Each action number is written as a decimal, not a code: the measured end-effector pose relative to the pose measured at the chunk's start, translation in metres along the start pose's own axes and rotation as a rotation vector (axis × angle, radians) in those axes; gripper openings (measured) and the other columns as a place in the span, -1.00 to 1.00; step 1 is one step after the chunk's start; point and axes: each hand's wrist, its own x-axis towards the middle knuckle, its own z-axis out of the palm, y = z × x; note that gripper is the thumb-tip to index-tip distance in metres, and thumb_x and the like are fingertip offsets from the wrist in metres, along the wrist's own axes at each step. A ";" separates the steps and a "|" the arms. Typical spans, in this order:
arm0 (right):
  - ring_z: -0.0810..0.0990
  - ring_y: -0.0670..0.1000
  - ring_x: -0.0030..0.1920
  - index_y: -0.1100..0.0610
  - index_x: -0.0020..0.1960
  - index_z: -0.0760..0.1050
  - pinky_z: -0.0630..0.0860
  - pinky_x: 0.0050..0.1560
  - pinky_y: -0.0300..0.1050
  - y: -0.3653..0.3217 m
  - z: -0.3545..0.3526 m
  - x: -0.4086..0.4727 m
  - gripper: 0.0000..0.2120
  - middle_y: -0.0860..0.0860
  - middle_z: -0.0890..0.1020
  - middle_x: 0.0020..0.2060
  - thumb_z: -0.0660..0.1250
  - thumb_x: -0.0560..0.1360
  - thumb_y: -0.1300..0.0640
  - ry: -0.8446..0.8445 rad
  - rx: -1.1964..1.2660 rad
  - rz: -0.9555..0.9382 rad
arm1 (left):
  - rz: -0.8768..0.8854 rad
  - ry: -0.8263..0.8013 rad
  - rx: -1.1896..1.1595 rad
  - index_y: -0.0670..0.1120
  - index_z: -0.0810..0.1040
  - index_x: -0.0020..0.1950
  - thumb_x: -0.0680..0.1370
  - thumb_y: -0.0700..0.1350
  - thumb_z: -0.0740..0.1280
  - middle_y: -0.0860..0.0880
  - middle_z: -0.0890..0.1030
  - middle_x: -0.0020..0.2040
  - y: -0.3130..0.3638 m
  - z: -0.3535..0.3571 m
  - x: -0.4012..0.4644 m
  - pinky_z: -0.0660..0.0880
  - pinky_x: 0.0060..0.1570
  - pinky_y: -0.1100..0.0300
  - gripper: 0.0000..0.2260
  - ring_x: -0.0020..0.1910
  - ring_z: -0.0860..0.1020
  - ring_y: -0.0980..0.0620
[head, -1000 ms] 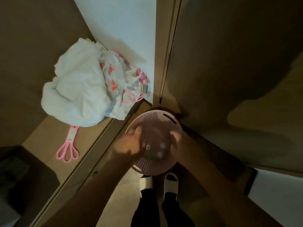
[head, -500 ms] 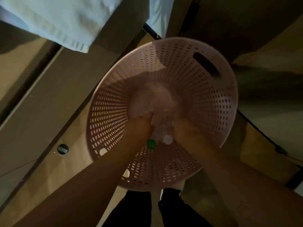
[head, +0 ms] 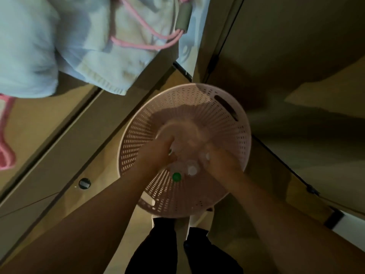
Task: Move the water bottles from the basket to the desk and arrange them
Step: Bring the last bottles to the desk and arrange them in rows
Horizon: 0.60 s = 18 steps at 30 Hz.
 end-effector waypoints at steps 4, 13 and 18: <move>0.55 -0.07 -0.16 -0.04 0.29 0.36 0.36 -0.29 -0.20 -0.029 -0.093 -0.095 -0.71 -0.10 0.55 -0.12 0.25 0.61 -0.08 0.088 -0.019 -0.058 | 0.000 0.096 -0.054 0.04 0.42 0.35 0.49 0.06 0.44 -0.02 0.65 0.09 0.040 -0.088 -0.056 0.42 -0.20 0.16 -0.54 -0.03 0.63 -0.06; 0.60 0.19 -0.08 0.12 0.13 0.46 0.41 -0.17 -0.11 -0.096 -0.265 -0.350 -0.70 0.14 0.61 -0.08 0.34 0.48 -0.02 0.368 -0.019 -0.232 | 0.042 0.366 -0.125 0.03 0.45 0.00 0.43 0.25 0.30 0.00 0.59 -0.24 0.162 -0.320 -0.241 0.48 -0.31 0.11 -0.66 -0.24 0.59 -0.10; 0.61 0.12 -0.09 -0.07 0.09 0.32 0.59 0.00 0.12 -0.118 -0.291 -0.422 -0.62 0.03 0.57 -0.16 0.26 0.34 -0.19 0.450 0.191 -0.265 | 0.021 0.645 -0.238 -0.01 0.51 -0.03 0.48 0.11 0.40 0.03 0.59 -0.31 0.194 -0.378 -0.336 0.46 -0.39 0.13 -0.77 -0.32 0.58 -0.02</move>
